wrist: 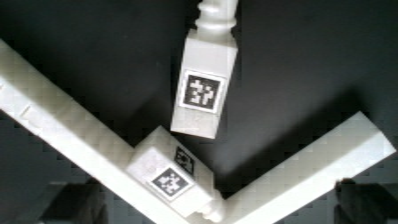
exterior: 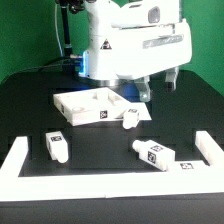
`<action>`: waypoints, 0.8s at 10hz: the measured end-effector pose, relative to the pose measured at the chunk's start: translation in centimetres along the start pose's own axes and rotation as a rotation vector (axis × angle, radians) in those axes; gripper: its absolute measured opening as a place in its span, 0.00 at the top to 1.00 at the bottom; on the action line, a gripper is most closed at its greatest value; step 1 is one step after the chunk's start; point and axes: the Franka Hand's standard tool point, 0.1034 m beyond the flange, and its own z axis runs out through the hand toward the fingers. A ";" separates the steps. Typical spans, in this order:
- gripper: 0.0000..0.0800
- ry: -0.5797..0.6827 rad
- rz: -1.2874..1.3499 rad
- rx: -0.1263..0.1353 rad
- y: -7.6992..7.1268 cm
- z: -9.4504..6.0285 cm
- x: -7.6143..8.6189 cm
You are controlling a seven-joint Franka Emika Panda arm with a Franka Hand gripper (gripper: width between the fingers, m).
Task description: Assemble one leg
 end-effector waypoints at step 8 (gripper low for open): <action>0.19 -0.013 0.006 0.005 1.4 1.4 -1.3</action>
Offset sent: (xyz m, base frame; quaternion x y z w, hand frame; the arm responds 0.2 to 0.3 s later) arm 0.0000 0.0000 0.0000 0.0000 0.0000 0.0000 1.0000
